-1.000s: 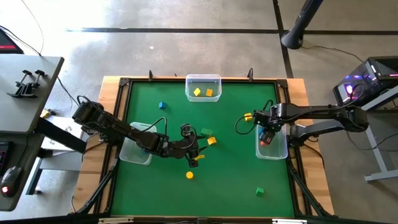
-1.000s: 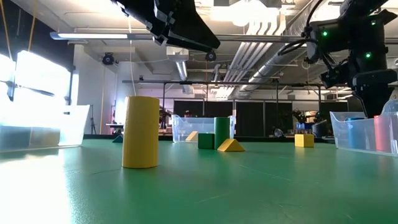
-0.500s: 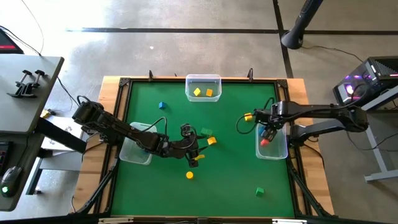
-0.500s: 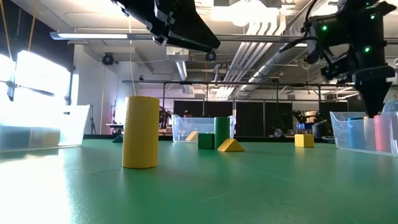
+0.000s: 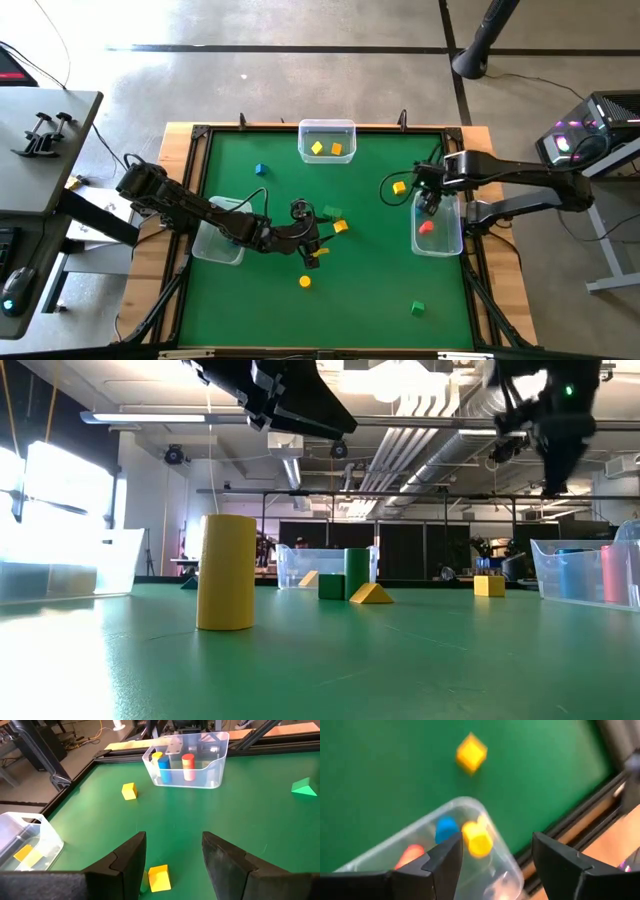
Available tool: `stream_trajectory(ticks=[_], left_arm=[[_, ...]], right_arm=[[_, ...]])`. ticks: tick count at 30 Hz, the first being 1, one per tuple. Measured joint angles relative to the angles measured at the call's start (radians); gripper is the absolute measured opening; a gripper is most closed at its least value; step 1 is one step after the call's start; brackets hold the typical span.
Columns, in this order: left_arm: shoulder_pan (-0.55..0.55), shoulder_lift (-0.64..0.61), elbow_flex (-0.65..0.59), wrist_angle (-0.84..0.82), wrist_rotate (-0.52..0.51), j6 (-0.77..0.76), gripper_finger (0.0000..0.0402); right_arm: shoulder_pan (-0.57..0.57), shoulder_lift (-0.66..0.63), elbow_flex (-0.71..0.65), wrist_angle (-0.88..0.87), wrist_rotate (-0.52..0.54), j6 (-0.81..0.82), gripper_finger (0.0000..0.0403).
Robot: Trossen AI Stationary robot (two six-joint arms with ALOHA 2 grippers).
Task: Sort blocks by size
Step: Put the blue triangle block into the top transparent bin
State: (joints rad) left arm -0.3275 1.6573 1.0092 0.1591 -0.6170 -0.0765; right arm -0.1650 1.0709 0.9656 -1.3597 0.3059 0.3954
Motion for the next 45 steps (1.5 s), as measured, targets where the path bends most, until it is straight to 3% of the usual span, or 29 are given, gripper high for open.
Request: stream_trajectory(ticks=[3, 6, 11, 14, 21, 33, 45], left_arm=[[0.000, 0.000, 0.000, 0.030, 0.000, 0.001, 0.0177], [0.003, 0.000, 0.000, 0.089, -0.001, 0.006, 0.0177], [0.016, 0.005, 0.000, 0.160, -0.001, 0.018, 0.0177], [0.027, 0.016, 0.000, 0.185, -0.001, 0.011, 0.0177], [0.054, 0.036, 0.000, 0.261, 0.006, -0.008, 0.0177], [0.093, 0.085, 0.000, 0.358, 0.014, -0.048, 0.0177], [0.120, 0.105, 0.000, 0.366, 0.009, -0.103, 0.0177]], right_arm=[[0.057, -0.017, 0.043, 0.071, 0.092, -0.012, 0.0227], [0.134, -0.049, 0.012, 0.250, 0.130, -0.065, 0.0227], [0.304, -0.080, -0.127, 0.568, 0.004, -0.219, 0.0227], [0.406, -0.074, -0.215, 0.737, -0.050, -0.231, 0.0227], [0.573, -0.034, -0.375, 1.094, -0.046, -0.254, 0.0227], [0.557, 0.047, -0.523, 1.655, 0.192, -0.306, 0.0227], [0.492, 0.157, -0.531, 1.696, 0.196, -0.209, 0.0227]])
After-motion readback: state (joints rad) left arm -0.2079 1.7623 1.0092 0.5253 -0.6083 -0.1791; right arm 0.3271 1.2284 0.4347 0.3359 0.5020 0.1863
